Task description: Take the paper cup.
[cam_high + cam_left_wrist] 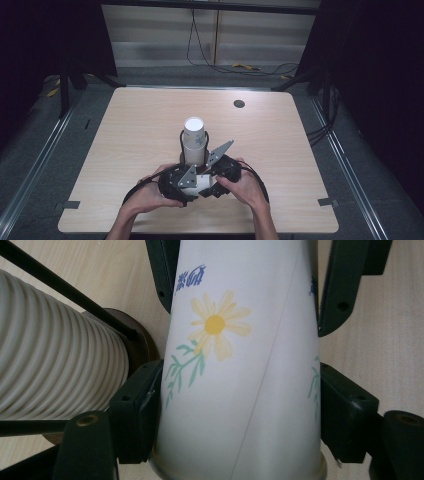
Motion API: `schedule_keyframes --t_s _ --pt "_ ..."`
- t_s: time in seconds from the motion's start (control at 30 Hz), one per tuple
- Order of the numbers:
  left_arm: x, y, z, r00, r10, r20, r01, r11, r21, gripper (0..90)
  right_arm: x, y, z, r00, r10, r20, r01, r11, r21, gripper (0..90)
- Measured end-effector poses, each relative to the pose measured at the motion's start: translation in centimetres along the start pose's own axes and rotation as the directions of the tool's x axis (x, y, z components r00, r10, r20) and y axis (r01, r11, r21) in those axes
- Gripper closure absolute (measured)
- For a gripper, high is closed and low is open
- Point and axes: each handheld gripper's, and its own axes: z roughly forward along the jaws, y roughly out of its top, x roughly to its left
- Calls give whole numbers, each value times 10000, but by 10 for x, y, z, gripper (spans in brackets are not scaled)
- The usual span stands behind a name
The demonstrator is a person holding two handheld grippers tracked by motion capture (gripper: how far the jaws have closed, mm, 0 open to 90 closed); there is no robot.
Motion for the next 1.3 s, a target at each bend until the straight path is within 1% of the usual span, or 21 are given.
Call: schedule_keyframes --t_s 0.07,0.13,0.23,0.33,0.43,0.57,0.67,0.77,0.8,0.87,0.9,0.97,1.1,1.17,1.3 --pt "0 0 0 10000 10 20 -10 10000 29 281 0 0 0 10000 30 -15 -30 10000 -2 322" --pt "-1 -1 1 9999 -116 23 116 9999 -87 280 0 -1 0 10000 -23 -27 22 10000 -56 332" --pt "0 -2 0 10000 -65 20 65 9999 -116 274 1 -1 -2 10000 32 -23 -33 9999 -141 343" --pt "-1 -2 0 9998 -178 48 179 9995 -251 269 1 -1 -3 10000 -77 -44 76 9997 -224 347" --pt "0 -3 0 9998 -201 53 202 9993 -319 263 2 -2 -4 9999 -116 -20 116 9995 -306 352" --pt "1 -4 -2 9998 -189 -63 186 9986 -499 248 2 -1 -5 9999 -153 37 154 9989 -444 356" --pt "1 -4 -3 9994 -347 -48 343 9974 -641 231 2 -1 -6 9998 -186 43 188 9984 -529 358" --pt "1 -4 -3 9994 -342 -79 335 9966 -757 218 3 -2 -7 9999 -163 36 165 9981 -596 362" --pt "0 -5 -3 9990 -429 -97 419 9955 -850 213 3 -2 -7 9998 -201 34 203 9979 -620 362" --pt "0 -5 -3 9987 -466 -187 446 9945 -946 203 3 -3 -8 9998 -193 90 199 9978 -628 362" --pt "1 -6 -3 9985 -514 -196 494 9944 -938 198 3 -3 -8 9997 -201 119 208 9976 -659 362" --pt "1 -7 -4 9978 -625 -227 597 9926 -1055 187 3 -3 -9 9998 -146 145 156 9973 -716 363" --pt "2 -7 -5 9983 -523 -242 495 9933 -1048 180 3 -4 -10 9997 -159 190 175 9963 -843 363" --pt "1 -7 -6 9977 -625 -264 587 9904 -1250 165 2 -4 -11 9997 -187 187 204 9952 -953 363" --pt "2 -8 -8 9969 -750 -247 706 9866 -1471 160 3 -5 -12 9995 -205 229 228 9943 -1046 364"
